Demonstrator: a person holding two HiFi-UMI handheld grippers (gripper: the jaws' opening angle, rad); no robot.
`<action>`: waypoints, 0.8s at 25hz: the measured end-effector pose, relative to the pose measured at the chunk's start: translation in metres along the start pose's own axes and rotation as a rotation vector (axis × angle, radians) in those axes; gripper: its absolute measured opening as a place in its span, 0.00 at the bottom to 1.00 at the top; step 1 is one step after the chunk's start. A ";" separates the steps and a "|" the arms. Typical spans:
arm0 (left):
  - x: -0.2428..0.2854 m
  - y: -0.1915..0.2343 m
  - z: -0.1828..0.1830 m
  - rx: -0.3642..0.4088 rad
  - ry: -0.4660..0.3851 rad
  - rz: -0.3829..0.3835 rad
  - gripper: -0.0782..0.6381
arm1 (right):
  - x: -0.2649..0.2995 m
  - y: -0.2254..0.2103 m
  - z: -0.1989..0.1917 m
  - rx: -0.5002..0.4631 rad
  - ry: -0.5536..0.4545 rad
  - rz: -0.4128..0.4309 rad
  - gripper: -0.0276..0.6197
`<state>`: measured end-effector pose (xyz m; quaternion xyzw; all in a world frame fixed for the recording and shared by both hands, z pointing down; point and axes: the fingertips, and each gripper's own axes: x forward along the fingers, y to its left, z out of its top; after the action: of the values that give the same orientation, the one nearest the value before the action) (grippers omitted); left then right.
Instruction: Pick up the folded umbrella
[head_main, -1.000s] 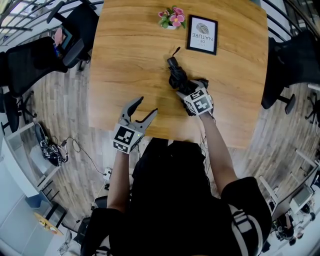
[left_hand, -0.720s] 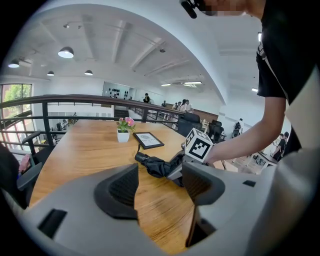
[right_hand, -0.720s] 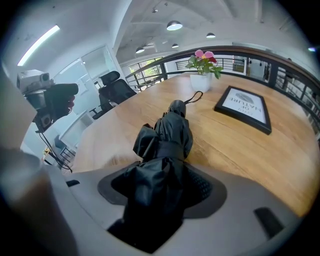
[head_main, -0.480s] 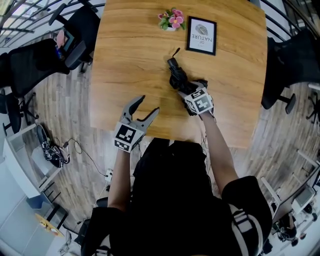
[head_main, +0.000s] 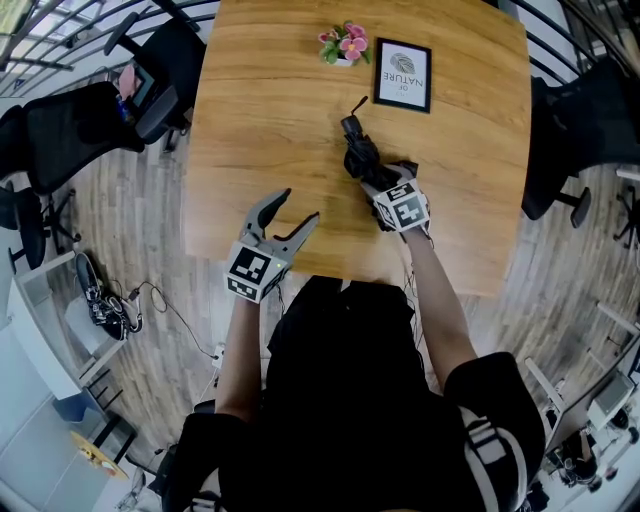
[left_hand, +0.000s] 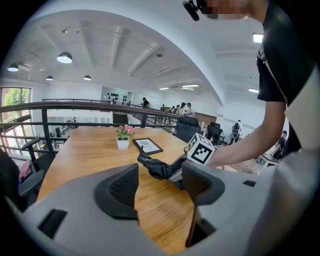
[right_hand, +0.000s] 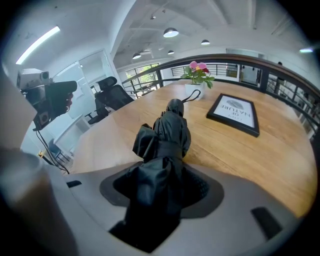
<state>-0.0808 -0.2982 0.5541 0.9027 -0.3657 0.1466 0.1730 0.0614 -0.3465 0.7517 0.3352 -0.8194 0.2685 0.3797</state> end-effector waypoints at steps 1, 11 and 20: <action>-0.001 0.000 0.001 -0.001 -0.005 -0.001 0.50 | -0.003 0.000 0.003 0.009 -0.016 -0.004 0.41; -0.017 -0.005 0.014 0.030 -0.039 -0.007 0.50 | -0.040 0.004 0.028 0.027 -0.125 -0.047 0.41; -0.042 -0.014 0.031 0.092 -0.087 -0.001 0.50 | -0.079 0.023 0.049 0.014 -0.235 -0.104 0.41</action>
<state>-0.0954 -0.2761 0.5065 0.9153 -0.3655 0.1238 0.1151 0.0602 -0.3388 0.6563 0.4090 -0.8379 0.2132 0.2920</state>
